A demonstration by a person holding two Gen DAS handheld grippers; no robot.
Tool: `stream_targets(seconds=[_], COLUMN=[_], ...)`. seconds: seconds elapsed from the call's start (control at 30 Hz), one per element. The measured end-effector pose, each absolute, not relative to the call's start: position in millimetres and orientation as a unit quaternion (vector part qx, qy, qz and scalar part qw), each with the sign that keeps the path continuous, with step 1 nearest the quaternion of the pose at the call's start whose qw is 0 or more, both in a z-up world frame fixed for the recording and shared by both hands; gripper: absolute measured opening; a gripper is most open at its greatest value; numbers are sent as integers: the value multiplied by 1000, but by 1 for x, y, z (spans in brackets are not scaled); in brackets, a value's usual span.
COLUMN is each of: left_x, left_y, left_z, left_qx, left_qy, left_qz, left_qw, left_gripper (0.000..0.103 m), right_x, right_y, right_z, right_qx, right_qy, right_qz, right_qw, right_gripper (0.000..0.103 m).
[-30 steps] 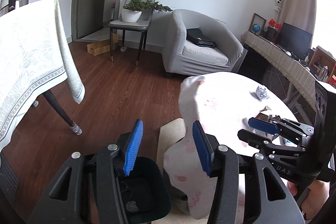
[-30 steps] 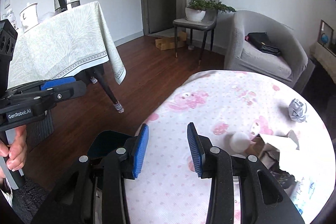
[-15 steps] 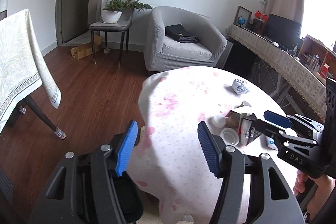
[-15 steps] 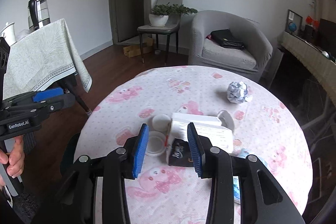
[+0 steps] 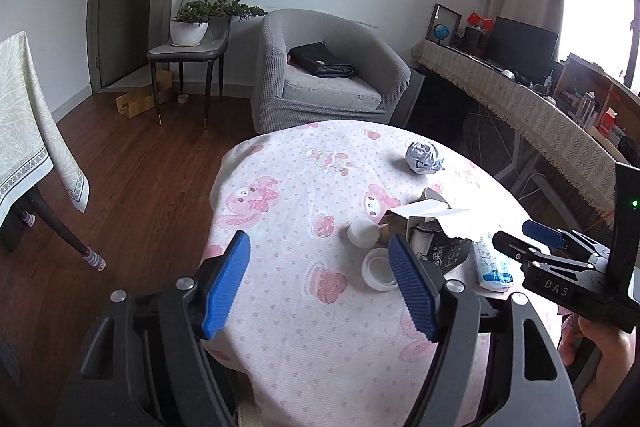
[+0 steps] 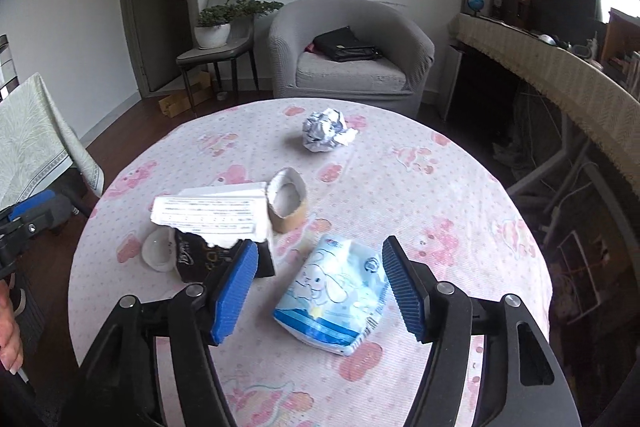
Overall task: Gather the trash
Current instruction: 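Grasp the blue snack bag with the right tool while the left tool grasps the slip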
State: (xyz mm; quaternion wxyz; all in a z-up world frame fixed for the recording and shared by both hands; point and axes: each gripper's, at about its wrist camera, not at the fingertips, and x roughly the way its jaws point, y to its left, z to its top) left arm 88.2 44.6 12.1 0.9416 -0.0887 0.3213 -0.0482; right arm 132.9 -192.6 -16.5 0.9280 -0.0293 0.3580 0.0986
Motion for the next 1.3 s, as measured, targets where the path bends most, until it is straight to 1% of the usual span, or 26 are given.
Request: stream_targets(seconds=[0.27, 0.4, 0.53, 0.63, 0.83, 1.0, 1.03, 1.1, 1.2, 1.27, 1.3], left_x=[96, 101, 107, 113, 128, 139, 141, 146, 151, 155, 158], left_y=[18, -1, -18, -30, -52, -62, -64, -69, -78, -83, -85], left_z=[13, 12, 13, 11, 6, 9, 9, 7, 3, 0, -1], left_qx=[-71, -61, -61, -50, -35, -30, -29, -21, -13, -12, -11], left_qy=[322, 325, 328, 335, 356, 369, 373, 381, 388, 390, 391], left_qz=[-65, -78, -89, -89, -75, -58, -55, -51, -50, -46, -44], left_qw=[942, 941, 939, 937, 931, 927, 926, 923, 920, 919, 919], left_gripper=[85, 88, 92, 93, 94, 94, 94, 94, 94, 94, 94], right_x=[145, 146, 149, 152, 154, 156, 156, 156, 156, 156, 156], right_y=[-210, -204, -199, -203, -219, -215, -215, -217, -224, -230, -232], right_z=[-43, -48, -53, -53, -56, -55, -55, -53, -52, -51, -50], right_qx=[3, 10, -7, -14, 25, 13, 10, 5, 9, 19, 24], right_qy=[405, 417, 423, 421, 430, 429, 427, 421, 419, 418, 416], right_qz=[72, 78, 68, 69, 78, 90, 95, 108, 125, 136, 139], right_qw=[912, 905, 904, 904, 899, 899, 899, 901, 899, 898, 898], right_gripper=[68, 72, 76, 80, 82, 82, 80, 61, 55, 52, 49])
